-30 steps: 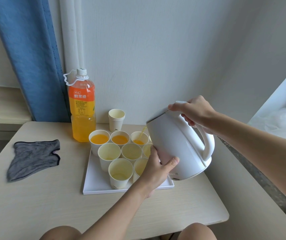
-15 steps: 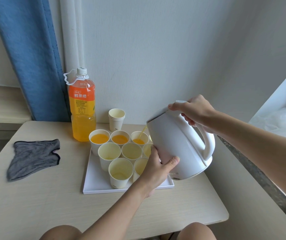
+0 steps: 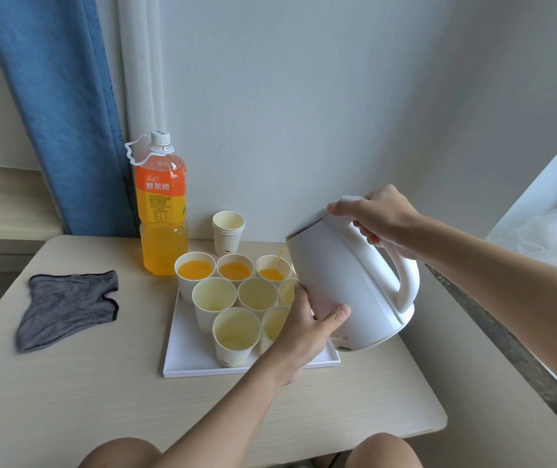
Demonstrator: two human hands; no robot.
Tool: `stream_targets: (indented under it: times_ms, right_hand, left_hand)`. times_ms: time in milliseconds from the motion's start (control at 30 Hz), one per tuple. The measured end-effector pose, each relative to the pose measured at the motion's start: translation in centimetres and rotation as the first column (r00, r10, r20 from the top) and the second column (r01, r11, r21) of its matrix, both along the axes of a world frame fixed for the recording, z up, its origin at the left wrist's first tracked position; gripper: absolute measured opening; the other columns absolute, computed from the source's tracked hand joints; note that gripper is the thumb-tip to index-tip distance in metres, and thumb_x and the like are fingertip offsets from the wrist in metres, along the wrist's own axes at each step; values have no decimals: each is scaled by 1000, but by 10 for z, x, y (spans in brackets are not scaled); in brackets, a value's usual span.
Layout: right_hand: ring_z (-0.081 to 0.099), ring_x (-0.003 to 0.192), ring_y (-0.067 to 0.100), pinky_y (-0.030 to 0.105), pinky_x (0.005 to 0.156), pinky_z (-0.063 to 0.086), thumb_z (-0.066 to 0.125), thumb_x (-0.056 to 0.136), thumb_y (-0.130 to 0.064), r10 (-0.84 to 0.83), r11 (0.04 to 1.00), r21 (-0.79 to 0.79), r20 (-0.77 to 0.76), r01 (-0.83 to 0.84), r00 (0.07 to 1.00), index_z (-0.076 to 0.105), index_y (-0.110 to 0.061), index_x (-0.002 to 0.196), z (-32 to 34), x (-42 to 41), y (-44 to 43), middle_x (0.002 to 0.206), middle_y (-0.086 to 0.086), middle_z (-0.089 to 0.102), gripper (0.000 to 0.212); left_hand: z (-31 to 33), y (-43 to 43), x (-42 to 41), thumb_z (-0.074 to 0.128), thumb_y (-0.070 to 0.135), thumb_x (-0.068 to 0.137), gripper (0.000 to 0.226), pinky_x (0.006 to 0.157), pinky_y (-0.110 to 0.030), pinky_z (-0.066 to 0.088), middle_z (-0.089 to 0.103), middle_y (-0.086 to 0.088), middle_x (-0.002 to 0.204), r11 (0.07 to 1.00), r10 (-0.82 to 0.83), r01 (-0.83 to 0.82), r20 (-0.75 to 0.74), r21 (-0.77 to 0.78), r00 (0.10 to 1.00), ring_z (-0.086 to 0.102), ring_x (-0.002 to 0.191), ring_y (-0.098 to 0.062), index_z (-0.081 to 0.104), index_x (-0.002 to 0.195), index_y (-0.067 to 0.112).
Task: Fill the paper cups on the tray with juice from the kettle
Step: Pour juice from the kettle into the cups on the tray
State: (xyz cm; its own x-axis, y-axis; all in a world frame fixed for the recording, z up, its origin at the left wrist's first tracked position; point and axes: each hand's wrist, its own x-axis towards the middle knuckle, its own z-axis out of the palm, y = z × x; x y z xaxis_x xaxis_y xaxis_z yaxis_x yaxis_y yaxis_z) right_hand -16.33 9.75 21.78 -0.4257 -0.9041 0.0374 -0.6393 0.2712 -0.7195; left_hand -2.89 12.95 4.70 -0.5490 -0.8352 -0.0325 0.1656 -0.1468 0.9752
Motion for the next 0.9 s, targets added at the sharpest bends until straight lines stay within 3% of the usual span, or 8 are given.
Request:
stream_targets:
  times_ms: [267, 567, 900]
  right_hand:
    - [40, 48, 21, 31, 54, 36, 77, 66, -47, -1, 1000, 8, -14, 1, 1000, 51, -11, 65, 1, 1, 1, 56, 8, 47, 44]
    - [40, 47, 21, 31, 54, 36, 77, 68, -46, 6, 1000, 7, -27, -6, 1000, 51, -10, 62, 3, 2, 2, 55, 8, 47, 45]
    - [41, 48, 22, 30, 53, 37, 76, 67, -47, -1, 1000, 12, -39, 1, 999, 51, -10, 65, 4, 4, 1, 56, 8, 47, 45]
  left_hand:
    - [0, 0, 0, 72, 21, 97, 52, 84, -19, 53, 63, 15, 122, 1000, -4, 4, 2, 1, 1000, 64, 92, 14, 42, 139, 28]
    - [0, -1, 0, 72, 19, 97, 51, 84, -20, 53, 63, 15, 121, 1000, -4, 4, 1, 0, 1000, 65, 98, 5, 43, 138, 26]
    - [1, -3, 1, 72, 21, 97, 50, 83, -19, 52, 64, 16, 120, 1000, -2, 2, 2, 6, 1000, 65, 97, 7, 44, 137, 27]
